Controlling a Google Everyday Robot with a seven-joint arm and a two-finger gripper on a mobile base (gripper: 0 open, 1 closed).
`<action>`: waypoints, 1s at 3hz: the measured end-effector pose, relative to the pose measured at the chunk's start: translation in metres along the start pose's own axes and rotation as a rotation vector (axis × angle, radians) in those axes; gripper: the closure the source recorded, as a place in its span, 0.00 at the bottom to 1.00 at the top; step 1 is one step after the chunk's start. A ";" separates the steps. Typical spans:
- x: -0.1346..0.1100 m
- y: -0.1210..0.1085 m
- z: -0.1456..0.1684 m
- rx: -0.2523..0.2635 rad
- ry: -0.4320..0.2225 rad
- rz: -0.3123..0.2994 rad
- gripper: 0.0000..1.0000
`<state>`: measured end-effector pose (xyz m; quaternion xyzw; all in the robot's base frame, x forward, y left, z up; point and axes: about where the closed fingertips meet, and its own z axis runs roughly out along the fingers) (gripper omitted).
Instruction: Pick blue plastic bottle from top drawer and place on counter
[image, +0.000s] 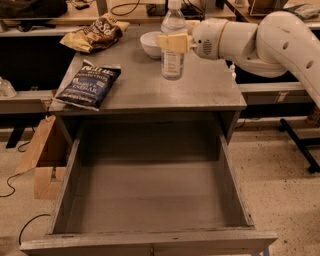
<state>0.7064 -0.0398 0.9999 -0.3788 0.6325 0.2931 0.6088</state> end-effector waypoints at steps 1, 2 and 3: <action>0.021 -0.022 0.000 0.085 0.039 -0.001 1.00; 0.060 -0.037 0.003 0.168 0.098 0.057 1.00; 0.083 -0.041 0.003 0.211 0.102 0.091 1.00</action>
Offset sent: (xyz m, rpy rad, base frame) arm 0.0450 -0.0372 -0.0856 -0.0636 0.1399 -0.2627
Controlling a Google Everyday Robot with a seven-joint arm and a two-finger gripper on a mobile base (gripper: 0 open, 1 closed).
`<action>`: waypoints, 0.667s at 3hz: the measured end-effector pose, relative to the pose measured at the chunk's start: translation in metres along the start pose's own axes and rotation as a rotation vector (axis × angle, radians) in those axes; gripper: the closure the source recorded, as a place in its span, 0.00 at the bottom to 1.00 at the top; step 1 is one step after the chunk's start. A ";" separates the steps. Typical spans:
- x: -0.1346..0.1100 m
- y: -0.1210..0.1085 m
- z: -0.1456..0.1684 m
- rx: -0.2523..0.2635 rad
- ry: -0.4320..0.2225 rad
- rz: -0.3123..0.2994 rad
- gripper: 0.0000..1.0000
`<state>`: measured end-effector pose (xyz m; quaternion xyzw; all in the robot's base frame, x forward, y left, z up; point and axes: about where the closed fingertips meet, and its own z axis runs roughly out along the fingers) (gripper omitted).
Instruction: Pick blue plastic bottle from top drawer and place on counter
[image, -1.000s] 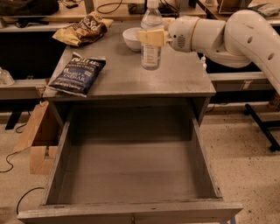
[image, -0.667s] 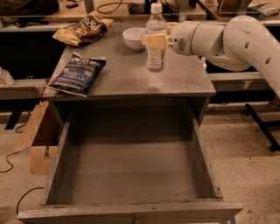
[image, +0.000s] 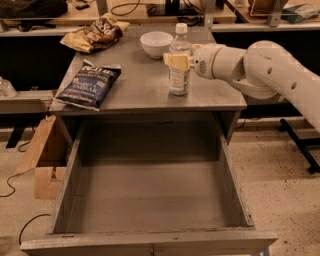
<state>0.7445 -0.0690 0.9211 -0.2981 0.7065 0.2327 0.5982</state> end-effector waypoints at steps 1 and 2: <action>0.000 0.001 0.002 0.000 -0.001 0.000 0.74; 0.000 0.002 0.002 -0.001 -0.001 0.000 0.51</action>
Offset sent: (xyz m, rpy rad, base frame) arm 0.0006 0.0009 -0.0003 0.0002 -0.0006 -0.0019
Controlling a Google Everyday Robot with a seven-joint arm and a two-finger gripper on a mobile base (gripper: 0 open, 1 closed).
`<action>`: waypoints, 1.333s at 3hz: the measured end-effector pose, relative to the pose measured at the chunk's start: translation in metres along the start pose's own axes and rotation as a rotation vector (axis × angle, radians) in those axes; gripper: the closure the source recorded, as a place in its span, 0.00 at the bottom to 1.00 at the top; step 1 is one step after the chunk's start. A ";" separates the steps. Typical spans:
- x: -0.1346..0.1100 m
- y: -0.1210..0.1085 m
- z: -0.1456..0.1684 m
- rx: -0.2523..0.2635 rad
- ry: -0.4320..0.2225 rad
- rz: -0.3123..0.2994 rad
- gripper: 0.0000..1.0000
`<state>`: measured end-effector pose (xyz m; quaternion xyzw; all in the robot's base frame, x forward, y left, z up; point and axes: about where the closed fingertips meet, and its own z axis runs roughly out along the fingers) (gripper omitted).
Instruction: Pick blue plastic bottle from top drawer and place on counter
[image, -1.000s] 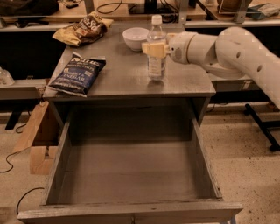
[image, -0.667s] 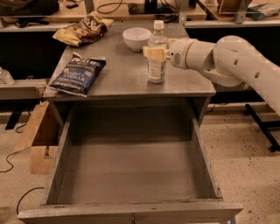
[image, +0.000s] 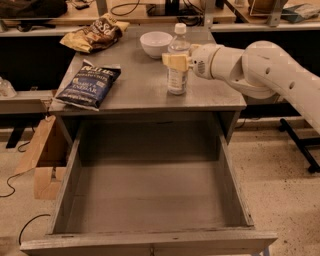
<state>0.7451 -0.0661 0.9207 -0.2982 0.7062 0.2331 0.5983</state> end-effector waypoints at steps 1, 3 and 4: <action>0.000 0.000 0.000 0.000 0.000 0.000 0.28; 0.000 0.001 0.001 -0.002 0.000 0.000 0.00; 0.000 0.001 0.001 -0.002 0.000 0.000 0.00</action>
Offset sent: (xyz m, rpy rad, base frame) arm 0.0000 0.0000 0.0000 0.0000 0.0000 0.0000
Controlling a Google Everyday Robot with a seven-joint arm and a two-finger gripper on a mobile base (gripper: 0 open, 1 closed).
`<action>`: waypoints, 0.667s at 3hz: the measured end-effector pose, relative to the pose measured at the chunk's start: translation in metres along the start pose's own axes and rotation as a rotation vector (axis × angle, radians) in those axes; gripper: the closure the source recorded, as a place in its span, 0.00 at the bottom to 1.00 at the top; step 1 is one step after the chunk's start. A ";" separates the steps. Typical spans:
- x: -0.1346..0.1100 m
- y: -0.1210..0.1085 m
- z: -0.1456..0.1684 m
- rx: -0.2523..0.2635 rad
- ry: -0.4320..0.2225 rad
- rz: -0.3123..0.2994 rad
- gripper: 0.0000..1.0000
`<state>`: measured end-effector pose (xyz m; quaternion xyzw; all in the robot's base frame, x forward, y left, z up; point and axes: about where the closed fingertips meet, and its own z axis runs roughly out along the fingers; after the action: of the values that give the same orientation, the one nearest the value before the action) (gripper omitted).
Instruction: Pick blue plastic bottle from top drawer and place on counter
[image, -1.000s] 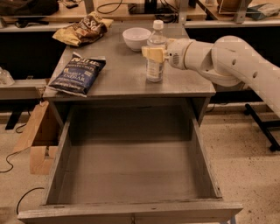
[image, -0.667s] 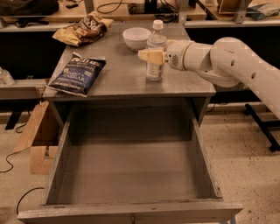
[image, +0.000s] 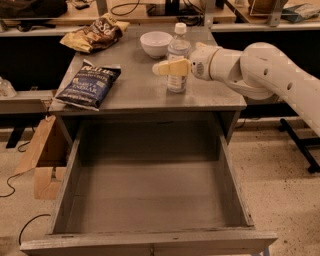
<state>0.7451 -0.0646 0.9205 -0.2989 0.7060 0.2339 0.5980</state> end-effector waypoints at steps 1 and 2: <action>-0.006 -0.005 -0.011 -0.016 0.029 -0.015 0.00; -0.035 -0.016 -0.056 -0.026 0.129 -0.084 0.00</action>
Offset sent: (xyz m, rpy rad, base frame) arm -0.0808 -0.0991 0.0873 -0.3454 0.1269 0.1399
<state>0.7208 -0.1094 0.9647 -0.3502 0.7269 0.1980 0.5565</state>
